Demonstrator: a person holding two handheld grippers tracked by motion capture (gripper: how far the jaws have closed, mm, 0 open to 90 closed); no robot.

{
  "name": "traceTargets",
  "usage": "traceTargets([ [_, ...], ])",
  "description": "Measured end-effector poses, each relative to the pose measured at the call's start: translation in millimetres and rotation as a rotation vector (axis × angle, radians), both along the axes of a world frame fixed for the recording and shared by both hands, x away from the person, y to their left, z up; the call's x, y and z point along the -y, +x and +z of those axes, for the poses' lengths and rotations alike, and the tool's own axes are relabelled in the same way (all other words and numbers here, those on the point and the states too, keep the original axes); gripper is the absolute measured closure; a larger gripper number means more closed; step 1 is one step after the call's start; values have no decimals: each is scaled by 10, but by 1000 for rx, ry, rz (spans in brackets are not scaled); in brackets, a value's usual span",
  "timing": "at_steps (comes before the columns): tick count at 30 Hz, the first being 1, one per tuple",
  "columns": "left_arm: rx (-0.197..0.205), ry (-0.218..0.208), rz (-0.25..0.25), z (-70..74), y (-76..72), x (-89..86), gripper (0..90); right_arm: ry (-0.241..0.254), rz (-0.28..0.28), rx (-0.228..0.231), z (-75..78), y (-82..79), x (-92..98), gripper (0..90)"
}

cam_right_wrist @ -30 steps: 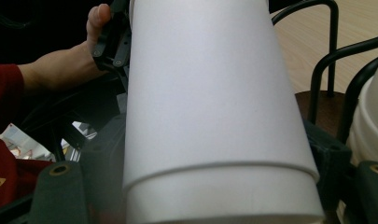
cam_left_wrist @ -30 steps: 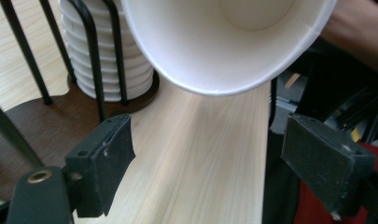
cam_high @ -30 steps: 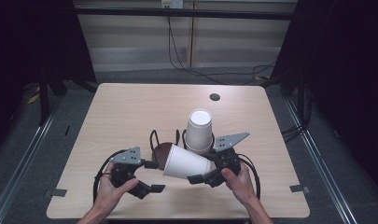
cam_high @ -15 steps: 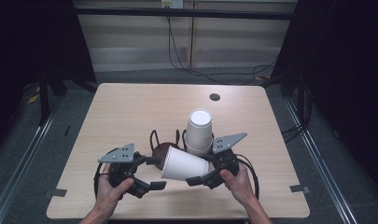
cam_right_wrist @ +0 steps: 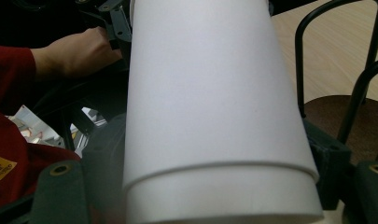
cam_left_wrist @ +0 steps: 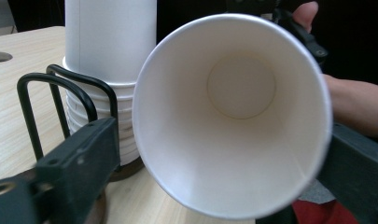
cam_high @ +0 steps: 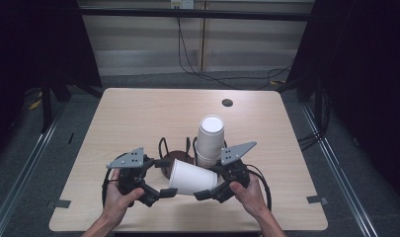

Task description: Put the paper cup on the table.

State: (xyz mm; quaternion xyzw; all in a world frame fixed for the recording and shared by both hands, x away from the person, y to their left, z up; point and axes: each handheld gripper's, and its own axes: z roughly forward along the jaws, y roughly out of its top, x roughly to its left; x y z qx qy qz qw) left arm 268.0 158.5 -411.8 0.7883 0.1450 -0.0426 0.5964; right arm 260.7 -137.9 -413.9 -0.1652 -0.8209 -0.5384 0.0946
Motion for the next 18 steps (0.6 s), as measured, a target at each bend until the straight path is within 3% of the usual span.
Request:
traceTargets([
  [8,-19,-12,-23,-24,6,93,0,4,14,-3,-1,-4,-26,242],
  [12,-5,-16,-20,-21,-16,122,8,4,19,-6,-4,-5,-34,242],
  [18,-7,-9,-62,-36,-29,164,68,0,29,-1,-9,-13,-49,242],
])
